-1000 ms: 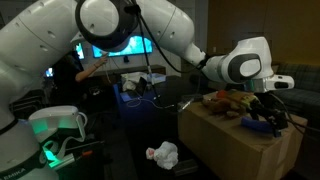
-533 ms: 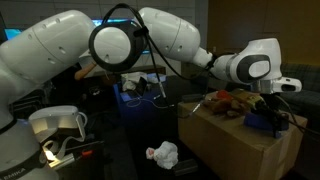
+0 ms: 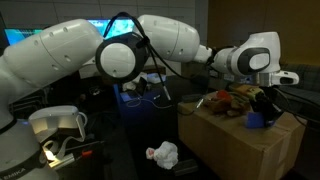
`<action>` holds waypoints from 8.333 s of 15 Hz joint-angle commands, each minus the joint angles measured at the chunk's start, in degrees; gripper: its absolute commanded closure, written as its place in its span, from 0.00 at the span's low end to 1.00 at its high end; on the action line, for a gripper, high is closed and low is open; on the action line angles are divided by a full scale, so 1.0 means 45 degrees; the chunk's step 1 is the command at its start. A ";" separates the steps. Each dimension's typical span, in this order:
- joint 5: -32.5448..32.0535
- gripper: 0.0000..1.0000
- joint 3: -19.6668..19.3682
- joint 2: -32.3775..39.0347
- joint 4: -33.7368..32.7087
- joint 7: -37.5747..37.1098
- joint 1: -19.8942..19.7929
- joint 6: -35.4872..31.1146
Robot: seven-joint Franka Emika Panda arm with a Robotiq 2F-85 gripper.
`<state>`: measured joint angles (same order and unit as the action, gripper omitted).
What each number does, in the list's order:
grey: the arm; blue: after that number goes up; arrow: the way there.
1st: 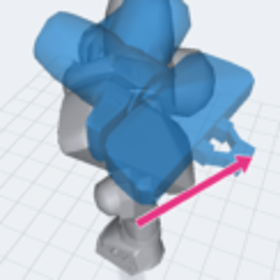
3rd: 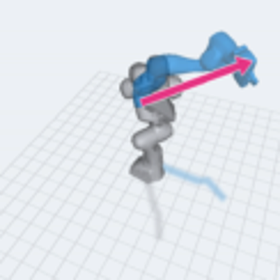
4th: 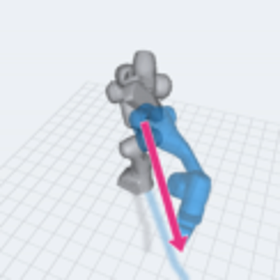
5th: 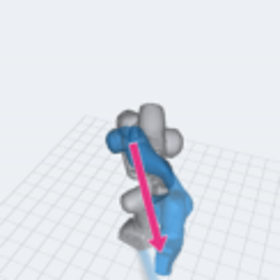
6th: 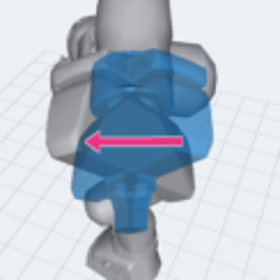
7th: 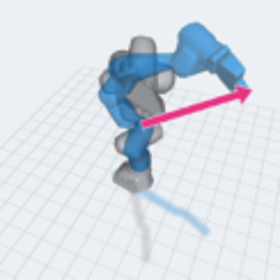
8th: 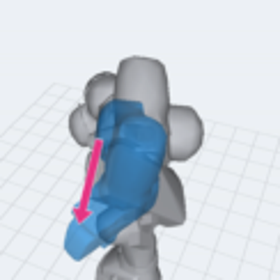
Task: Switch between all the objects on the box and on the table
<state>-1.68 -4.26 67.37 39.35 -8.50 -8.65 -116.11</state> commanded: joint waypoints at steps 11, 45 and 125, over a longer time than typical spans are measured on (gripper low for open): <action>-0.0019 0.89 0.0305 -0.2822 0.2584 0.5033 -0.1150 0.1258; -0.1047 0.89 0.0535 -0.2463 1.4243 0.9170 -0.5139 -1.1892; -0.1907 0.90 0.0610 -0.5022 0.9275 0.6235 -0.0059 -0.7828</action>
<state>-10.60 -1.64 40.30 88.55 19.63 -9.59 -154.25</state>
